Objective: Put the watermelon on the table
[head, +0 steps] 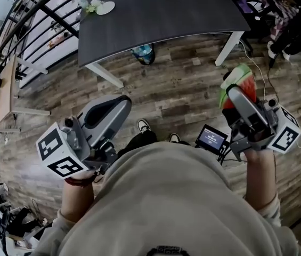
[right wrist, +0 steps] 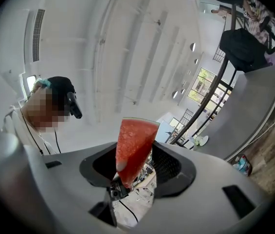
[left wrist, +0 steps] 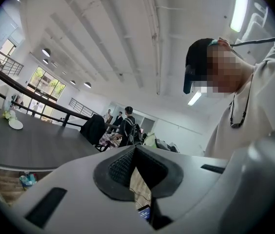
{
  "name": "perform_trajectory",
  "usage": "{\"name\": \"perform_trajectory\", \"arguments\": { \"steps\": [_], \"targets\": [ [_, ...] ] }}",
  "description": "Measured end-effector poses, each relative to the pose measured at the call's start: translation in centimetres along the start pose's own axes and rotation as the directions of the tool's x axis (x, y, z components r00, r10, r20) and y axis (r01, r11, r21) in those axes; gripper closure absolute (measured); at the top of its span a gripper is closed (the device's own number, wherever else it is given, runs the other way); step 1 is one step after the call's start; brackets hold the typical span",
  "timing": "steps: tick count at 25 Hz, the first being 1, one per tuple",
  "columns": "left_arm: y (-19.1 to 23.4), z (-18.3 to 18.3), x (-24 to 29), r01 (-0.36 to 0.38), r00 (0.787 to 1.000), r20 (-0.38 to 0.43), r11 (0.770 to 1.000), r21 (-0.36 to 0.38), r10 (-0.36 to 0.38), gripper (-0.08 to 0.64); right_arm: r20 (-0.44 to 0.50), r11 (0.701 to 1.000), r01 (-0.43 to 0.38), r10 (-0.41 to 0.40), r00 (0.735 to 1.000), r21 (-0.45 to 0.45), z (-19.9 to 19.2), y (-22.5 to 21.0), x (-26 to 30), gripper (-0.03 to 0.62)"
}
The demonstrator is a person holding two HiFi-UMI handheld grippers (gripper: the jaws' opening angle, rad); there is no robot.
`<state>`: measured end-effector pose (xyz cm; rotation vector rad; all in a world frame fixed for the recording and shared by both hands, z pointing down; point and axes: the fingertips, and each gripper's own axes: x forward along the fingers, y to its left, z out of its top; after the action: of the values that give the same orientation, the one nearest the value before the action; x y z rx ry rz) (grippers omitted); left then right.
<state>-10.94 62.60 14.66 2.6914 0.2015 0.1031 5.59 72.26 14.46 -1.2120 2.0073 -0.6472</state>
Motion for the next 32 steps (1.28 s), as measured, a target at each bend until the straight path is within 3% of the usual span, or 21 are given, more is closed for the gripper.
{"name": "perform_trajectory", "arguments": {
  "steps": [15, 21, 28, 32],
  "targets": [
    [6.7, 3.9, 5.3, 0.185, 0.983, -0.009, 0.983, 0.002, -0.185, 0.560, 0.087, 0.982, 0.158, -0.148, 0.985, -0.109, 4.9, -2.6, 1.2, 0.394],
    [9.6, 3.5, 5.5, 0.188, 0.982, -0.007, 0.982, -0.020, -0.188, 0.558, 0.115, 0.979, 0.174, -0.162, 0.980, -0.105, 5.0, -4.2, 2.1, 0.394],
    [14.3, 5.4, 3.9, 0.201, 0.979, 0.020, 0.979, -0.028, -0.201, 0.560, 0.097, 0.974, 0.184, -0.172, 0.980, -0.132, 4.8, -5.1, 7.3, 0.394],
    [18.2, 5.3, 2.2, 0.175, 0.984, -0.037, 0.984, 0.017, -0.174, 0.560, 0.076, 0.971, 0.194, -0.185, 0.980, -0.143, 4.2, -5.9, 11.7, 0.393]
  ]
}}
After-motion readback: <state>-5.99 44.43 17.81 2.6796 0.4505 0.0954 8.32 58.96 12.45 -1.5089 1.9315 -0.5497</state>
